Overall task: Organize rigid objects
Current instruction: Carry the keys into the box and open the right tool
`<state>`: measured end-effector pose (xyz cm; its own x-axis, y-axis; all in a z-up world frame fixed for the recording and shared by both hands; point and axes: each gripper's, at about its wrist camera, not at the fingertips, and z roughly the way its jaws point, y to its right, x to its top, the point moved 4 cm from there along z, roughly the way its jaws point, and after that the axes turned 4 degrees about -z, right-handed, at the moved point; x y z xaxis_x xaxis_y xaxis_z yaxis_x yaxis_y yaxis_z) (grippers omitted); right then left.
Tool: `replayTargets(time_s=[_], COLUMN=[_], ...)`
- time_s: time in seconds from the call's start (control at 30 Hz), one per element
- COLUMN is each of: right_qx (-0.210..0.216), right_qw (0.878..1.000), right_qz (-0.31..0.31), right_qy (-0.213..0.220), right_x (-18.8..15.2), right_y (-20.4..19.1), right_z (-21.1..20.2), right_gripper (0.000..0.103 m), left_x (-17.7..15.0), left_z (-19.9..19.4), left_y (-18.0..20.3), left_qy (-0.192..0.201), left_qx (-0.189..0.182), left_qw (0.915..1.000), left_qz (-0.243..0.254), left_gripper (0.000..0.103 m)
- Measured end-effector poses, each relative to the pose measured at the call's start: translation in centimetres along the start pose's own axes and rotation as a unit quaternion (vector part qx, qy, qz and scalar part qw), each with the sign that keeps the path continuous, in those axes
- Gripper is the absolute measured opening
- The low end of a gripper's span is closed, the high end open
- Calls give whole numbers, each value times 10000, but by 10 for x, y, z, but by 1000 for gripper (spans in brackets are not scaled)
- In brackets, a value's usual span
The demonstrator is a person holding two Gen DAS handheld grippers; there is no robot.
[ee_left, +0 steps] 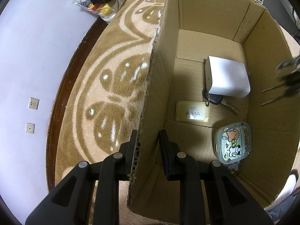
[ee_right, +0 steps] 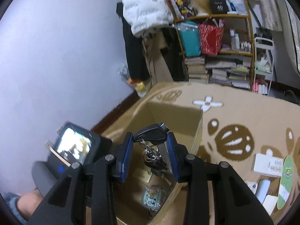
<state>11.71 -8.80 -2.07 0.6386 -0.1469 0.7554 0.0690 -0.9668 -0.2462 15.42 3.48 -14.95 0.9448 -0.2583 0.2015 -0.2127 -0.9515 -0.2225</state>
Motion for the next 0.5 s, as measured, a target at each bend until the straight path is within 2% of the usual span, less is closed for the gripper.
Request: replayTargets(time_s=[0.1,0.3,0.33,0.47,0.5], right_qx=[-108,-301,-370,-578,-612], right_qw=[9998,9995,9992,9980,9976], right_qz=[-42,7,22,226,291], right_qy=[-166,-119,-117,-142,-172], right_x=[-10,-9,-10,-13,-13], right_y=[2,12,15,31,35], right_z=[6,0,-3,-11,-12], right_gripper=[39,40,44,73,77], left_x=[0,-1,-1,-1,-1], left_z=[0,1,1,2,2], left_y=[0,-1,-1,-1,-1], left_qy=[-2,0,0,1,-1], left_qx=[-13,1,-3,-2,-5], left_qw=[10000,10000,10000,10000,10000], left_qz=[-3,11,7,8,8], left_gripper=[22,22,22,22,22])
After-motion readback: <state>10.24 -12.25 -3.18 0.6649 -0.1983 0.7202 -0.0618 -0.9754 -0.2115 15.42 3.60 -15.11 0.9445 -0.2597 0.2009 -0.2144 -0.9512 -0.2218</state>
